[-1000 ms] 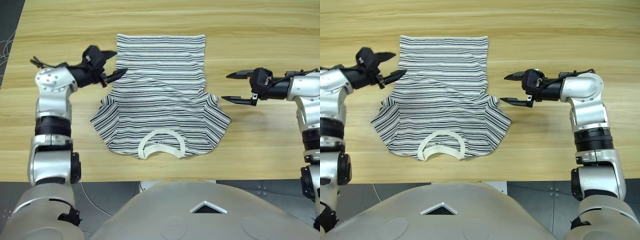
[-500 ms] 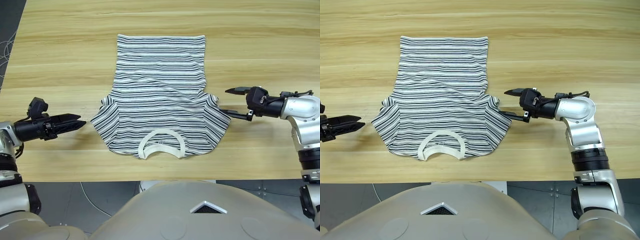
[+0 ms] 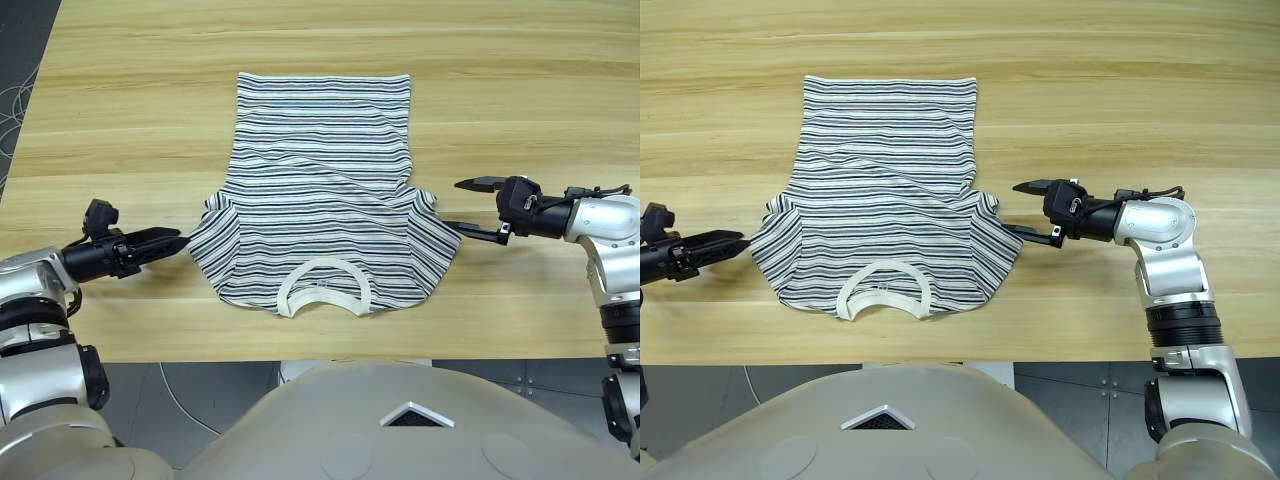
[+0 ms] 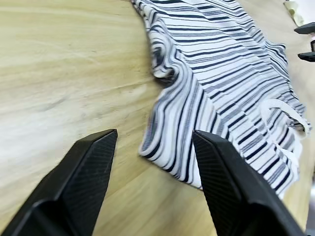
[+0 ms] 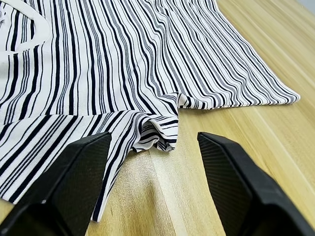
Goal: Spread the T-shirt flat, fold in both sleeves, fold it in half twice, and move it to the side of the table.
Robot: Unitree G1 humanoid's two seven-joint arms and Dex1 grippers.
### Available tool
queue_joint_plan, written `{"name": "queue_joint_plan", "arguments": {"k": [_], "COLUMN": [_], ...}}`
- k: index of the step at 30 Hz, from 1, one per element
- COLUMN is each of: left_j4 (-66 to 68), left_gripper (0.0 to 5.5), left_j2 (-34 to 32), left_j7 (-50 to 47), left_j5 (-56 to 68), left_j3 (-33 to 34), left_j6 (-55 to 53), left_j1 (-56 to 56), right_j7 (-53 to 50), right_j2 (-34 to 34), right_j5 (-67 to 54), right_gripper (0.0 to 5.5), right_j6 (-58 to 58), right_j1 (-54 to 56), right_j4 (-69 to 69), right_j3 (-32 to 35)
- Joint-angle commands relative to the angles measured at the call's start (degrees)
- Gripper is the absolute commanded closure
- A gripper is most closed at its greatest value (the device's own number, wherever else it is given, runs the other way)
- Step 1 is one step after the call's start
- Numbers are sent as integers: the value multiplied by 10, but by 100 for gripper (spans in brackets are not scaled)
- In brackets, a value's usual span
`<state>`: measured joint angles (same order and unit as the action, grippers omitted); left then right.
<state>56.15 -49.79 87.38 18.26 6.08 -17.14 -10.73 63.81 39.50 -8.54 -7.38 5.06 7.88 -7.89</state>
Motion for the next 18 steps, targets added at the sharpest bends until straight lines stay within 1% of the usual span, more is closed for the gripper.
{"name": "queue_joint_plan", "arguments": {"k": [1, 10, 18], "left_j4": [-10, -7, -8], "left_gripper": [265, 265, 410], "left_j2": [18, 21, 25], "left_j7": [0, -21, -18], "left_j5": [-28, -44, -41], "left_j3": [-29, -46, -55], "left_j6": [-23, -24, -22], "left_j1": [38, 30, 33], "right_j7": [-3, -11, -15], "right_j2": [11, 1, -4], "right_j5": [8, 13, 17], "right_gripper": [226, 226, 226], "right_j6": [8, 5, 5], "right_j1": [3, 6, 8], "right_j4": [-9, -4, -1], "right_j3": [1, -3, -5]}}
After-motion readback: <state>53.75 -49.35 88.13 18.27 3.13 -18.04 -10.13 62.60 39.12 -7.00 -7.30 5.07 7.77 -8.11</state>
